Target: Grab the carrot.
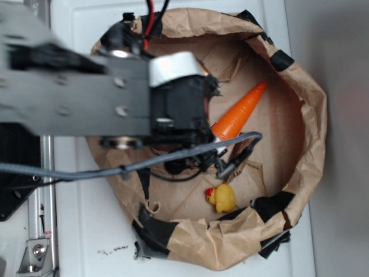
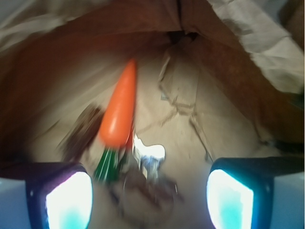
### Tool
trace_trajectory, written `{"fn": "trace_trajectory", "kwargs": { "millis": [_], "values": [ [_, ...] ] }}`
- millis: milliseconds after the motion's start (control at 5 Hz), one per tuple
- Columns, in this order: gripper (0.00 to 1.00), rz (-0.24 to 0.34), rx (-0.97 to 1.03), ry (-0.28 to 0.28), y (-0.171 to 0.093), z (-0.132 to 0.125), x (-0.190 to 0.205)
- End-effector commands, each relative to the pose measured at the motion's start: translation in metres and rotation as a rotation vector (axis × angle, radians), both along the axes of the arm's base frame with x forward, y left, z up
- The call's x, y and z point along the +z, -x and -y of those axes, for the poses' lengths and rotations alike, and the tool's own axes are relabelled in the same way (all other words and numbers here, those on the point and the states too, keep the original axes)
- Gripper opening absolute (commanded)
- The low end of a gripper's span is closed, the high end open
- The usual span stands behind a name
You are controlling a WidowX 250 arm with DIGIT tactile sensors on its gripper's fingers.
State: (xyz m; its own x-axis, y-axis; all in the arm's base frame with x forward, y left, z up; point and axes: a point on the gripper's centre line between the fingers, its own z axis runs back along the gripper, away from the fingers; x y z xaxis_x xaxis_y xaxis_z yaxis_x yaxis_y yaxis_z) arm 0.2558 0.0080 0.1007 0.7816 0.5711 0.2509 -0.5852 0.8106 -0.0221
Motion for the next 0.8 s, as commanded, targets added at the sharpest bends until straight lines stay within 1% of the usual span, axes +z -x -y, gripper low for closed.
{"fn": "trace_trajectory", "kwargs": {
  "millis": [0, 200, 400, 600],
  "values": [
    [1.0, -0.046, 0.044, 0.038, -0.066, -0.027, -0.04],
    [1.0, -0.079, -0.012, 0.078, -0.085, -0.025, -0.061],
    [1.0, -0.152, -0.028, 0.129, -0.084, -0.019, -0.082],
    [0.0, -0.204, -0.093, 0.161, -0.064, 0.003, -0.084]
  ]
}}
